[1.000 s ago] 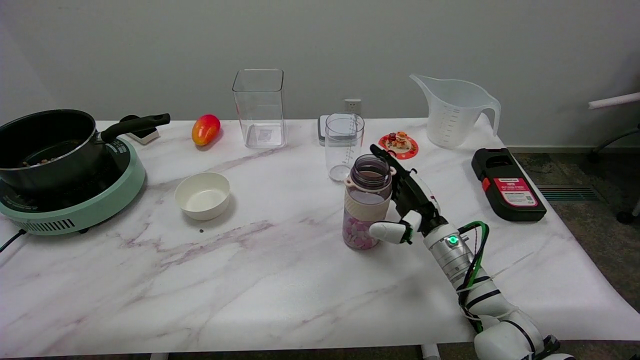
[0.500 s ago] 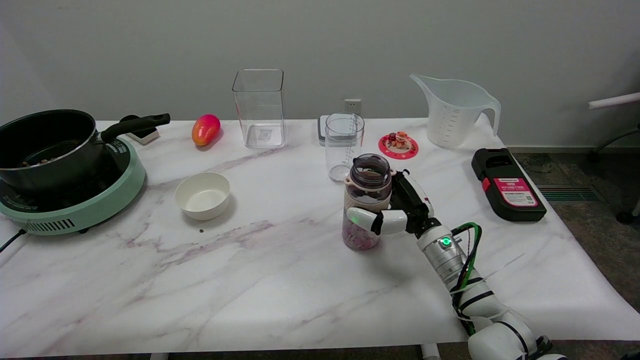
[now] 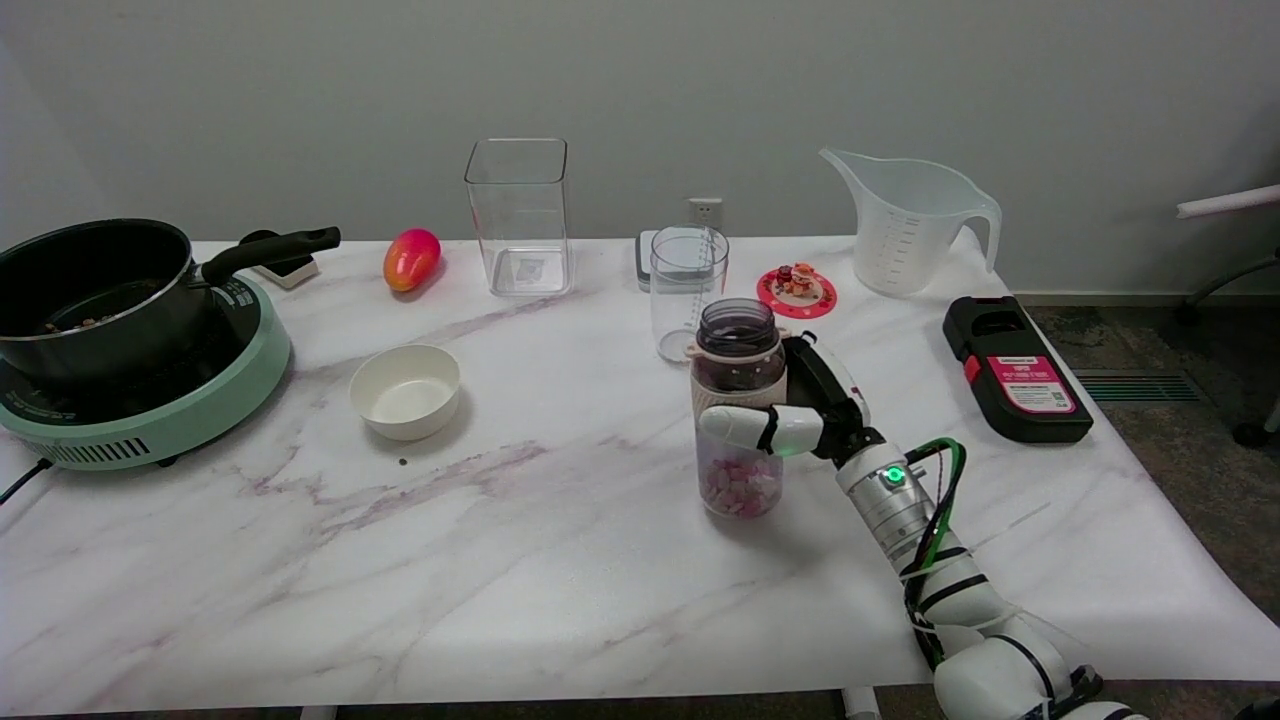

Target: Pick up the bottle.

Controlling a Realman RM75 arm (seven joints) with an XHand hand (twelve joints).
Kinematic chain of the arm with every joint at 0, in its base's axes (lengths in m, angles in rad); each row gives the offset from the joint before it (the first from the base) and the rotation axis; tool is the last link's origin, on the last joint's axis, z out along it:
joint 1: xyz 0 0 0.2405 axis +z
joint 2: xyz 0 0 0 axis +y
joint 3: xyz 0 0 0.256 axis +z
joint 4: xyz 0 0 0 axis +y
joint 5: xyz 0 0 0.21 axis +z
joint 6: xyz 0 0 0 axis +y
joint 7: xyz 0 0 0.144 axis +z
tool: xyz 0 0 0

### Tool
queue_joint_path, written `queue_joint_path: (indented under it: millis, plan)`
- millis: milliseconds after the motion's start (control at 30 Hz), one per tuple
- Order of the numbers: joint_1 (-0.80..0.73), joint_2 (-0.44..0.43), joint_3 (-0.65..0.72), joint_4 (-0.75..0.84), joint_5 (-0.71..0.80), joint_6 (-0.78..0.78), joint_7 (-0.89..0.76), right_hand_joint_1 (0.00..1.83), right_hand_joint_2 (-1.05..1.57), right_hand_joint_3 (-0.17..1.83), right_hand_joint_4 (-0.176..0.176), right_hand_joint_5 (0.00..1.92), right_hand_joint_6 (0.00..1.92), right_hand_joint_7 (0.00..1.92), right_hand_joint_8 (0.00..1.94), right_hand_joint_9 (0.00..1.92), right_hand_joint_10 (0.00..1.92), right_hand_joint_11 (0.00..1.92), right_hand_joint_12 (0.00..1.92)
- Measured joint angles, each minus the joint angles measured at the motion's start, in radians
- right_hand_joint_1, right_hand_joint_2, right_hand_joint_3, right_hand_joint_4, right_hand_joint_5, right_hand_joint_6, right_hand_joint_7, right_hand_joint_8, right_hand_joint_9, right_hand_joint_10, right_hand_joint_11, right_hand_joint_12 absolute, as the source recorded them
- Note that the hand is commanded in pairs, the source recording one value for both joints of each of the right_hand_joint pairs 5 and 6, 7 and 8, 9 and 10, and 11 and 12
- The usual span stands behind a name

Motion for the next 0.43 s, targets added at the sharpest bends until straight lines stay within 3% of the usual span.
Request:
queue_joint_path:
  millis: [433]
  plan:
    - [0.007, 0.026, 0.106, 0.065, 0.001, -0.046, -0.001, 1.17, 1.53, 0.48, 0.0, 1.45, 1.45, 1.65, 1.65, 1.61, 1.61, 1.33, 1.33]
